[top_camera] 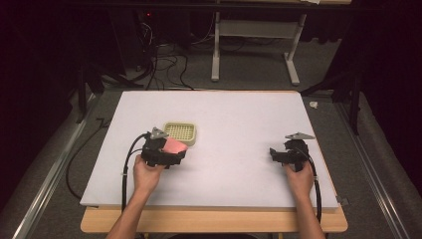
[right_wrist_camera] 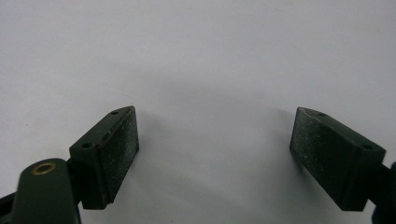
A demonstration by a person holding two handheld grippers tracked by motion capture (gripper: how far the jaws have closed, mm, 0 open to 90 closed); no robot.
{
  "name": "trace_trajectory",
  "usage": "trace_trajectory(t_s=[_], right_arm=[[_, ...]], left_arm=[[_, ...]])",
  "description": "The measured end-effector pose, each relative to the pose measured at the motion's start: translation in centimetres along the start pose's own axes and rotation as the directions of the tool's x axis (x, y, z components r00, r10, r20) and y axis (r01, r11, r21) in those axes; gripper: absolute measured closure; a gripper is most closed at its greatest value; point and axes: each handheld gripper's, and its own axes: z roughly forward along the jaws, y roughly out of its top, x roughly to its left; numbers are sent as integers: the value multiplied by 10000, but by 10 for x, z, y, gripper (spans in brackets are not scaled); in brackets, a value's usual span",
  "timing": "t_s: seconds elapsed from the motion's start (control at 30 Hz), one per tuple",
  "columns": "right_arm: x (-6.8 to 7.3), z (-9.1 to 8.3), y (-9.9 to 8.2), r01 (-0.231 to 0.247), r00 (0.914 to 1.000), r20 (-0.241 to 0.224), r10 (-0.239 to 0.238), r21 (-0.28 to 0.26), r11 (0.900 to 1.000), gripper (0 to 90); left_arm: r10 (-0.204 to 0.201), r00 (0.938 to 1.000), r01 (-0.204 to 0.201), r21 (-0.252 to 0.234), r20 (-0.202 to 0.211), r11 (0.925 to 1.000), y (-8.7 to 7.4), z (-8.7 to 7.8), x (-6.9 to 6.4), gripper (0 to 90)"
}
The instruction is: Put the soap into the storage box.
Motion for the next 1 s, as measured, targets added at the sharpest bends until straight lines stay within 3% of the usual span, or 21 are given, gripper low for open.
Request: trace_trajectory(t_s=[0.23, 0.5, 0.6, 0.83, 1.0], right_arm=[[0, 0, 0, 1, 10000, -2, -1, -2, 10000, 162], [0, 0, 0, 2, 10000, 0, -2, -1, 10000, 162], [0, 0, 0, 2, 10000, -1, -2, -1, 10000, 161], [0, 0, 0, 23, 10000, 1, -23, -6, 10000, 161], [0, 0, 0, 22, 10000, 0, -22, -6, 10000, 161]], left_arm=[[-475, 9988, 477, -148, 150, 9988, 7, 2, 8, 141], [-325, 9994, 325, 33, -85, 9995, 16, 6, 11, 141], [-458, 9989, 458, 55, 22, 9989, 20, 8, 13, 141], [-664, 9976, 669, 238, -197, 9975, 29, 18, 21, 140], [-556, 9974, 581, 561, -450, 9967, 33, 30, 24, 141]])
